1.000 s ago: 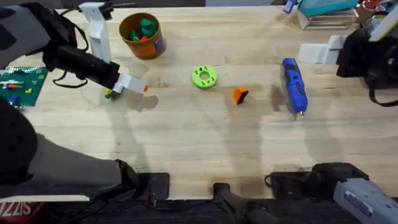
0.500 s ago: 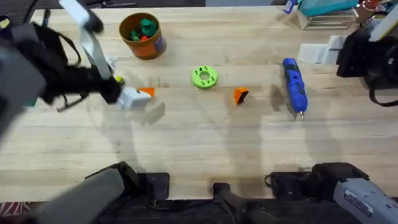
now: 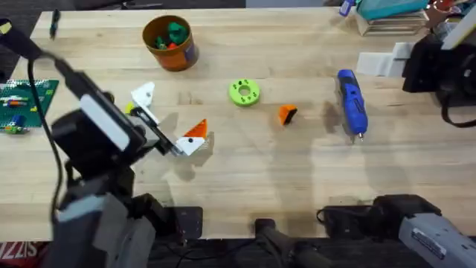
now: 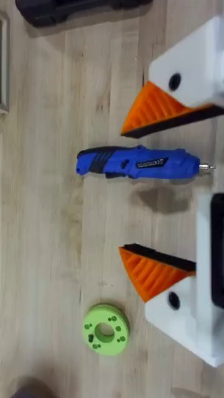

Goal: Pick up the gripper from the table and insert it into the empty holder that is missing its gripper. Then pick up a screw, insert it into the mounting hole, and use the screwdriver to tighten it. Finally, clean up the table by picking up the vegetable and placing it into the bucket.

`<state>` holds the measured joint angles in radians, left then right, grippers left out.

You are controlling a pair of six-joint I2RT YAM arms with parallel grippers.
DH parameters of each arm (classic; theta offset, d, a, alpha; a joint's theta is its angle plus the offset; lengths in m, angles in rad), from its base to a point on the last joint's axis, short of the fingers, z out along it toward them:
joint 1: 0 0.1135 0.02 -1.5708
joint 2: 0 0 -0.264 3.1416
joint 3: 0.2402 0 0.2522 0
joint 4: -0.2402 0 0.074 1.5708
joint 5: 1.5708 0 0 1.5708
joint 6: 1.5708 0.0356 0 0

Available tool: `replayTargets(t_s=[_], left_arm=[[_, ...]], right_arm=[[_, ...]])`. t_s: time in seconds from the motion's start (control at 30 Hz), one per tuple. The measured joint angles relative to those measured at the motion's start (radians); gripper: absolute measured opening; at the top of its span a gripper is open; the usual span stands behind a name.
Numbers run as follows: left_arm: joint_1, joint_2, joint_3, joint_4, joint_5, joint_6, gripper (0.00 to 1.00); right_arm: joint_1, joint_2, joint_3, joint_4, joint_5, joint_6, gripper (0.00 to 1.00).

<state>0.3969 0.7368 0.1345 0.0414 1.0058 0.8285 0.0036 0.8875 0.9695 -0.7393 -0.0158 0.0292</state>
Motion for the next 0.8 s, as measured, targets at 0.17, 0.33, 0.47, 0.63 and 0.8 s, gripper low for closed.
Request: replayTargets(t_s=[0.17,0.33,0.47,0.63,0.8], left_arm=[[0.0,-0.082,-0.119,0.233,0.025,-0.23,0.987],[-0.057,-0.111,-0.126,0.255,0.022,-0.336,0.986],[-0.133,-0.118,-0.126,0.256,0.021,-0.368,0.986],[-0.239,-0.213,-0.126,0.261,-0.051,-0.443,0.986],[-0.32,-0.394,-0.126,0.257,-0.202,-0.627,0.986]], right_arm=[[0.0,0.0,0.0,0.0,0.0,0.0,0.994],[0.0,0.0,0.0,0.0,0.0,0.0,0.994],[0.0,0.0,0.0,0.0,0.0,0.0,0.994],[0.0,0.0,0.0,0.0,0.0,0.0,0.994],[0.0,0.0,0.0,0.0,0.0,0.0,0.994]])
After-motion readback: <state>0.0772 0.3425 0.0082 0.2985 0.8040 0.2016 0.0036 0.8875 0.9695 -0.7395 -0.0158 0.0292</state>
